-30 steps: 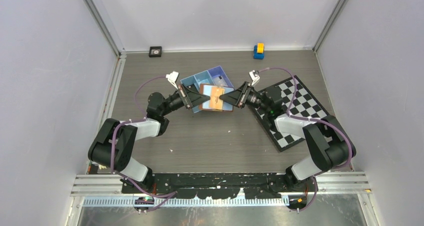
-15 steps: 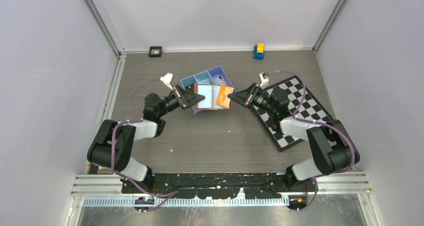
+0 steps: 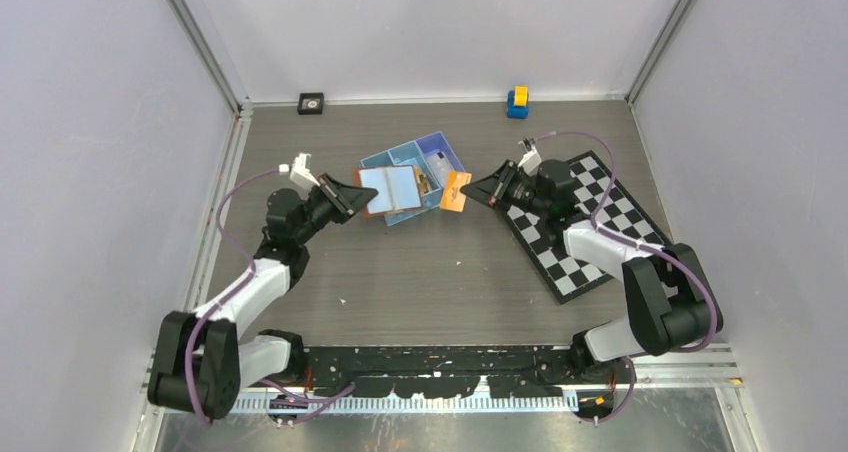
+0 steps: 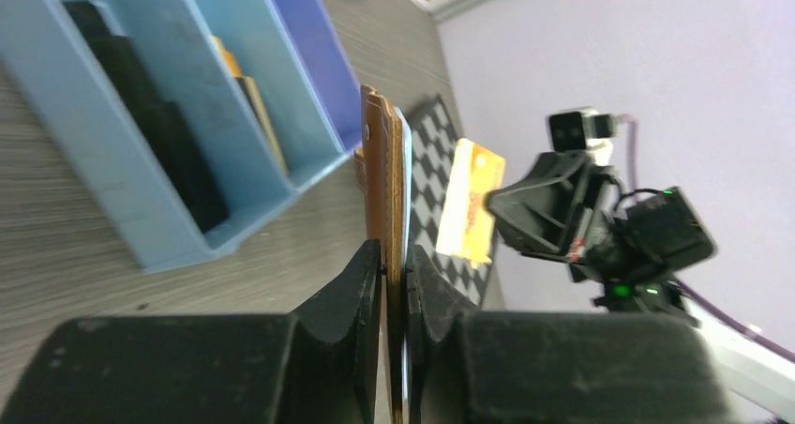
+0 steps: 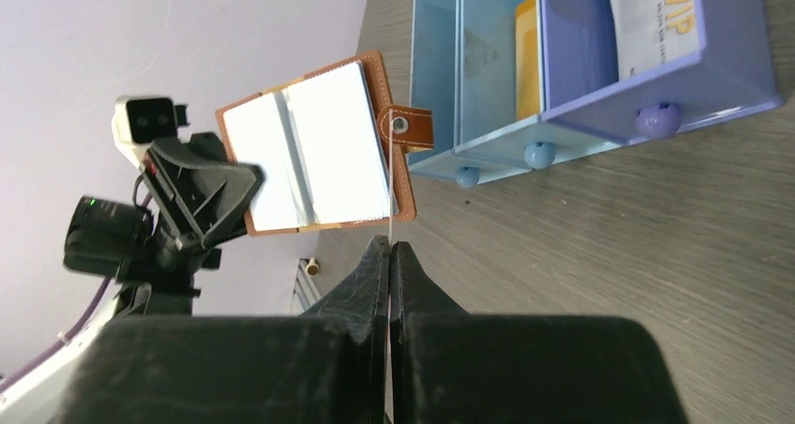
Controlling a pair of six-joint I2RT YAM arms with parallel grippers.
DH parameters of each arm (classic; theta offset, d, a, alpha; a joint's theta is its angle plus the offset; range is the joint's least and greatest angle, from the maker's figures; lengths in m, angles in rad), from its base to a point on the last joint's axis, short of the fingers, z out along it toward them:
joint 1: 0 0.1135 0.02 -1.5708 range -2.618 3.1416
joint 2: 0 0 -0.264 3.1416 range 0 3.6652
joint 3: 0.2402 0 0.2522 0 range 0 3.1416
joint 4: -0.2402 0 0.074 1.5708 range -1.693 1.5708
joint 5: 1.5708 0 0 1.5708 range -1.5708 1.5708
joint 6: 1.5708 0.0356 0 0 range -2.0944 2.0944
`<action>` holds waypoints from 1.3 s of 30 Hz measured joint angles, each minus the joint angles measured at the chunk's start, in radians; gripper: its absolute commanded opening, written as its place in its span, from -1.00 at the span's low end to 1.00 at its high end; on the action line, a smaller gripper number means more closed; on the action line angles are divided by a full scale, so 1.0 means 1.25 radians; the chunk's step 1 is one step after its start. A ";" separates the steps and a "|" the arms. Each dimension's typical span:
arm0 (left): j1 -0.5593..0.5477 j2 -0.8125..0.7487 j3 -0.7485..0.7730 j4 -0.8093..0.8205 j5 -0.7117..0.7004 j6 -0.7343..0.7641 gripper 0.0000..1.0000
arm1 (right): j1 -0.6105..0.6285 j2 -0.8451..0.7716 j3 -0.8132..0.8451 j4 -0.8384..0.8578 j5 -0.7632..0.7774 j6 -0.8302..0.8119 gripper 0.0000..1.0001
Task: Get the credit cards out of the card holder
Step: Place the credit card in the storage box.
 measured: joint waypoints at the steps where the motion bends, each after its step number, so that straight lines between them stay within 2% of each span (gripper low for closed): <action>1: 0.002 -0.022 -0.005 -0.024 -0.021 0.012 -1.00 | 0.000 0.000 0.022 -0.037 0.009 -0.020 -0.99; 6: 0.004 -0.150 -0.068 -0.120 -0.168 0.053 -1.00 | 0.016 0.033 0.201 -0.241 0.034 -0.143 -0.99; 10: 0.004 -0.232 -0.092 -0.197 -0.257 0.073 -1.00 | 0.052 0.120 0.395 -0.400 0.050 -0.257 -0.99; 15: 0.004 -0.316 -0.101 -0.234 -0.330 0.083 -1.00 | 0.080 0.241 0.561 -0.547 0.058 -0.359 -0.99; 22: 0.004 -0.403 -0.132 -0.269 -0.394 0.086 -1.00 | 0.107 0.421 0.741 -0.694 0.085 -0.453 -0.99; 30: 0.004 -0.453 -0.153 -0.276 -0.418 0.083 -1.00 | 0.147 0.537 0.868 -0.785 0.110 -0.508 -0.98; 32: 0.004 -0.448 -0.153 -0.276 -0.418 0.081 -1.00 | 0.152 0.558 0.892 -0.799 0.110 -0.514 -0.67; 34: 0.004 -0.441 -0.153 -0.276 -0.418 0.076 -1.00 | 0.156 0.571 0.907 -0.807 0.111 -0.519 -0.50; 39: 0.004 -0.433 -0.153 -0.276 -0.418 0.070 -1.00 | 0.156 0.569 0.904 -0.815 0.161 -0.522 -0.32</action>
